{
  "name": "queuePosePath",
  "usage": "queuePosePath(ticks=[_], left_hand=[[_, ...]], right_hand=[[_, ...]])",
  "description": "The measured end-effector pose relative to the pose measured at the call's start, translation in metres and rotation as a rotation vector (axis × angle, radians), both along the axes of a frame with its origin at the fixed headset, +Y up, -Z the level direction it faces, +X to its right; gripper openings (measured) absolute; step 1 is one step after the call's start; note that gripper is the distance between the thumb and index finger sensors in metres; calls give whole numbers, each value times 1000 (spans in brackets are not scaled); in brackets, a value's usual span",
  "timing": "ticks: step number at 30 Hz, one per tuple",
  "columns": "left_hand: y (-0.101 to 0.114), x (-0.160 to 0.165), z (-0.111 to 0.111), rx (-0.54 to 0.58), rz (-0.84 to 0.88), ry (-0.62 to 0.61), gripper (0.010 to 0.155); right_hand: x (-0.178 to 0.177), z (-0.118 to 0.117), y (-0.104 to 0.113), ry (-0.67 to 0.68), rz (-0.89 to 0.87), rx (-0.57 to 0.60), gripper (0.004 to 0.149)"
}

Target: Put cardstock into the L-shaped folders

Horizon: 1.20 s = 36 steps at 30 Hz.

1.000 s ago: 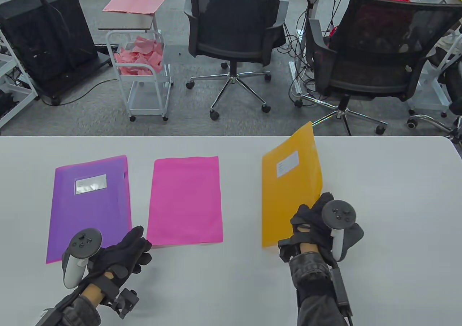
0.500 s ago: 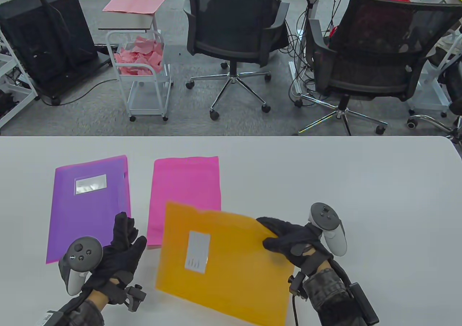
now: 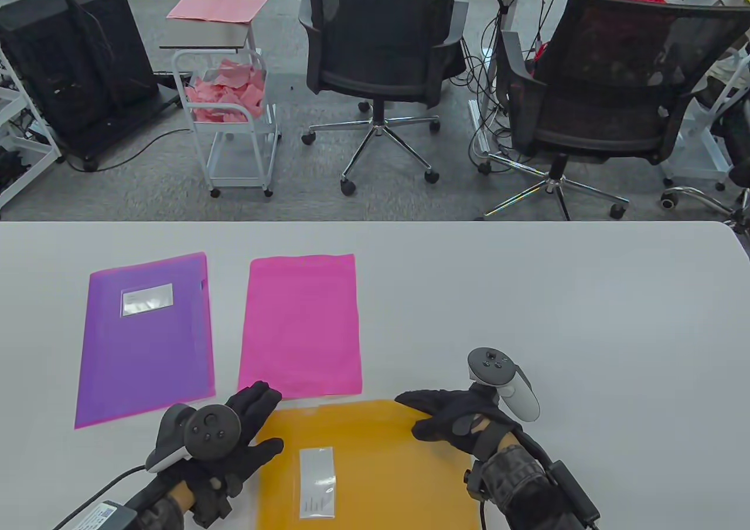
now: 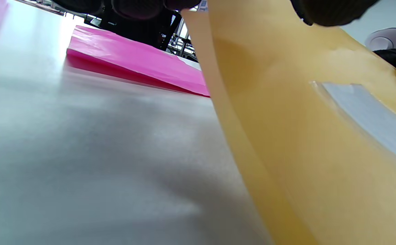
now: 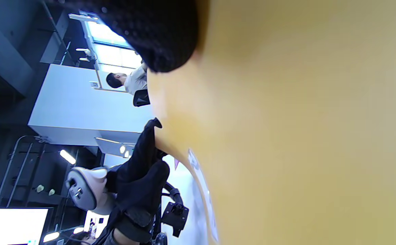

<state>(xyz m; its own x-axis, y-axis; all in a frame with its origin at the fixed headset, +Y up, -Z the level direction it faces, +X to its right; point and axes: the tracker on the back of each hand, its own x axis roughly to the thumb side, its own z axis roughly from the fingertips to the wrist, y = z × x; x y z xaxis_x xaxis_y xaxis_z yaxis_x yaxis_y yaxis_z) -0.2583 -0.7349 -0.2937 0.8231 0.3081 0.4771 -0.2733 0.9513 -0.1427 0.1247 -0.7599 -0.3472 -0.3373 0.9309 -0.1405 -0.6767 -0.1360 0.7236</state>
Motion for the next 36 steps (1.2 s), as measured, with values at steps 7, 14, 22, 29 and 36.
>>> queuePosePath(ticks=[7, 14, 22, 29, 36], left_hand=[[9, 19, 15, 314, -185, -21, 68], [21, 14, 17, 263, 172, 115, 40], [18, -7, 8, 45, 426, 290, 39], [17, -5, 10, -7, 532, 299, 39], [10, -28, 4, -237, 821, 430, 39]], right_hand=[[4, -1, -5, -59, 58, 5, 64], [-9, 7, 2, -55, 446, 248, 73], [-37, 16, 2, -34, 957, 482, 93], [-93, 36, 21, 127, 519, 695, 85], [-66, 27, 30, -65, 568, 787, 75]])
